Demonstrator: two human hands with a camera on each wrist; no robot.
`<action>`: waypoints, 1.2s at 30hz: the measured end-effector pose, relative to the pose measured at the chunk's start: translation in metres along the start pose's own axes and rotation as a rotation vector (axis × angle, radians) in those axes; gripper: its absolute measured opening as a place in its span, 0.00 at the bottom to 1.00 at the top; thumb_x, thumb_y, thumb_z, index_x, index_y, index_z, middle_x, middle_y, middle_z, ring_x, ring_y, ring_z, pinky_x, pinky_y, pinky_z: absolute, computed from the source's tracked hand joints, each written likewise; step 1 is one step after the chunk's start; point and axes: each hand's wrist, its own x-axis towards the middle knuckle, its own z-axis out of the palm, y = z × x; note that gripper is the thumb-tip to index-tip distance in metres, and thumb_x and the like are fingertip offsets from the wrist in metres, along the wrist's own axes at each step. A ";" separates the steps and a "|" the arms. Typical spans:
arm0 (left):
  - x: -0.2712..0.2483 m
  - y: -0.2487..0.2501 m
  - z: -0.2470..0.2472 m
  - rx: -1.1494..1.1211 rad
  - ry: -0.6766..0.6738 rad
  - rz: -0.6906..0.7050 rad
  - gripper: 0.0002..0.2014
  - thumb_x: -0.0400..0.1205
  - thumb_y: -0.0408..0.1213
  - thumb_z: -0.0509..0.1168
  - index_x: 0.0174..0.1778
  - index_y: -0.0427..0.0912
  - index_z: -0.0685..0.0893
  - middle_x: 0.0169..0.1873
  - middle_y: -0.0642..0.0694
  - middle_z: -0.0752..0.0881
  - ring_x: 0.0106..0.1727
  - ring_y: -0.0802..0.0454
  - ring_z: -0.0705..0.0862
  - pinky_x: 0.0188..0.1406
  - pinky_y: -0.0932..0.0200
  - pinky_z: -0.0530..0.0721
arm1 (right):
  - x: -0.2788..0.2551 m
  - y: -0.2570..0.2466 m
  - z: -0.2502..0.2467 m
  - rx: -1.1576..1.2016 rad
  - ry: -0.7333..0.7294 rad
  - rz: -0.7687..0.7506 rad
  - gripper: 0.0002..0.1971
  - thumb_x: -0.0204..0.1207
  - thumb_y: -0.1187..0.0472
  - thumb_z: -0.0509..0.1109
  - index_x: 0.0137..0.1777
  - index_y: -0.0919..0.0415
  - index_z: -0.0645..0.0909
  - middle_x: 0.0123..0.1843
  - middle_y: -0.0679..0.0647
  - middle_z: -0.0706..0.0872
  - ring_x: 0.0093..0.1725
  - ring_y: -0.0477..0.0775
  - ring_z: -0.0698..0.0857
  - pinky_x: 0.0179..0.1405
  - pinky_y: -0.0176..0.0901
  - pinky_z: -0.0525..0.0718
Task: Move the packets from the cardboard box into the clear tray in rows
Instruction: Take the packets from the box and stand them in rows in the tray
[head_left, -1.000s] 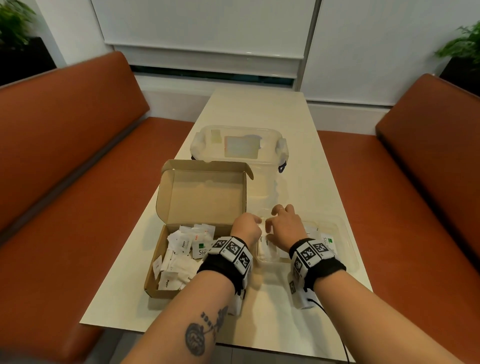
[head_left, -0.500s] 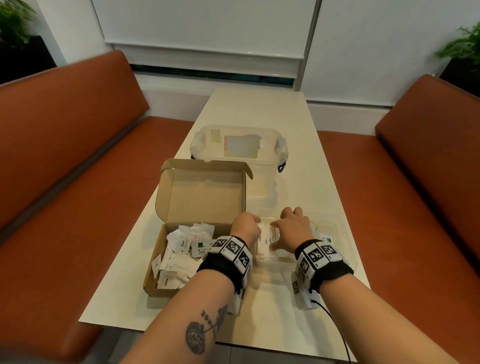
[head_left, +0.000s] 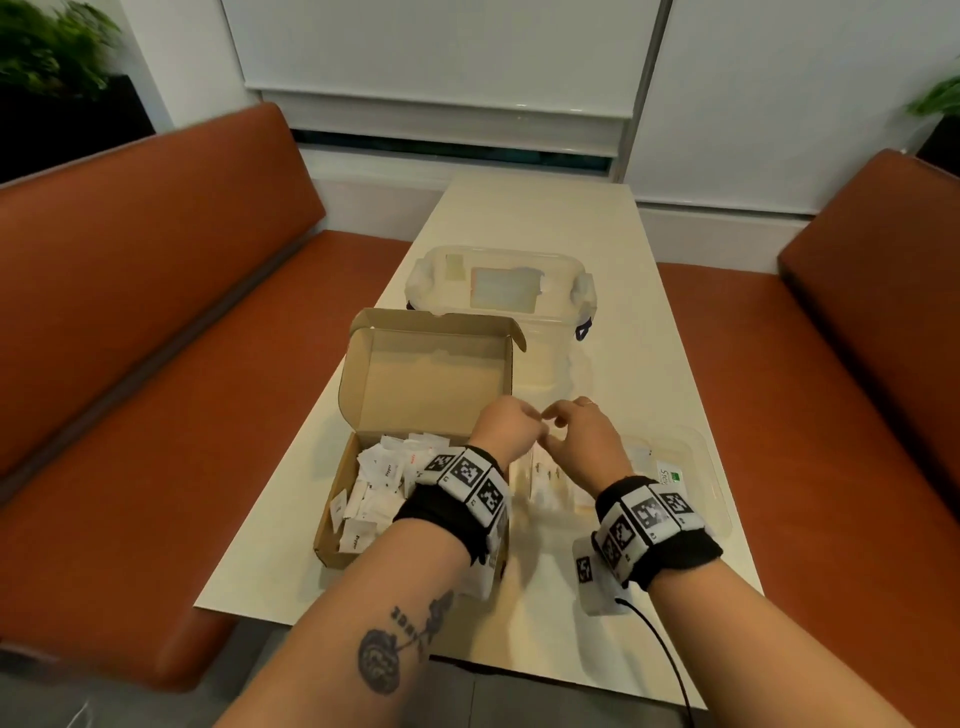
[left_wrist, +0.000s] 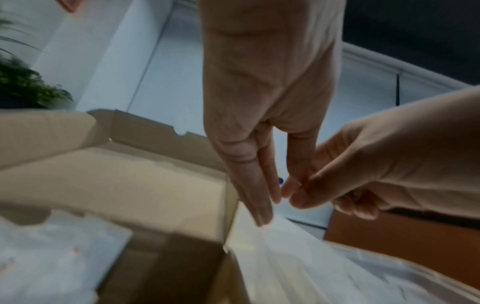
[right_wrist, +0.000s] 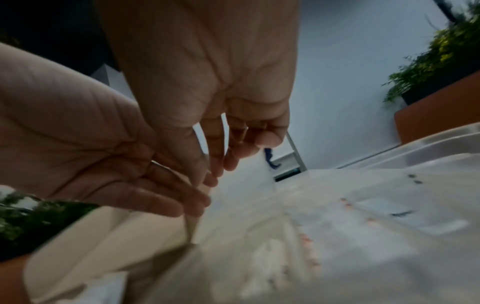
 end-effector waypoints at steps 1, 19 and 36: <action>-0.002 -0.001 -0.009 -0.050 0.012 -0.003 0.14 0.80 0.34 0.66 0.62 0.39 0.85 0.54 0.43 0.87 0.56 0.48 0.85 0.59 0.54 0.84 | -0.001 -0.008 0.000 0.052 0.018 -0.012 0.12 0.76 0.56 0.69 0.58 0.57 0.81 0.55 0.54 0.80 0.49 0.50 0.79 0.47 0.39 0.74; -0.039 -0.137 -0.117 0.082 0.480 -0.326 0.20 0.81 0.39 0.68 0.69 0.41 0.79 0.67 0.40 0.82 0.68 0.41 0.79 0.65 0.51 0.78 | -0.019 -0.130 0.085 -0.033 -0.372 -0.032 0.20 0.76 0.60 0.69 0.66 0.67 0.75 0.66 0.63 0.78 0.66 0.59 0.76 0.62 0.45 0.76; -0.027 -0.140 -0.120 0.126 0.450 -0.293 0.11 0.78 0.23 0.60 0.46 0.32 0.89 0.48 0.36 0.88 0.50 0.37 0.86 0.39 0.54 0.78 | 0.010 -0.154 0.137 0.171 -0.175 0.437 0.33 0.69 0.56 0.76 0.66 0.62 0.60 0.56 0.59 0.86 0.57 0.62 0.84 0.65 0.58 0.75</action>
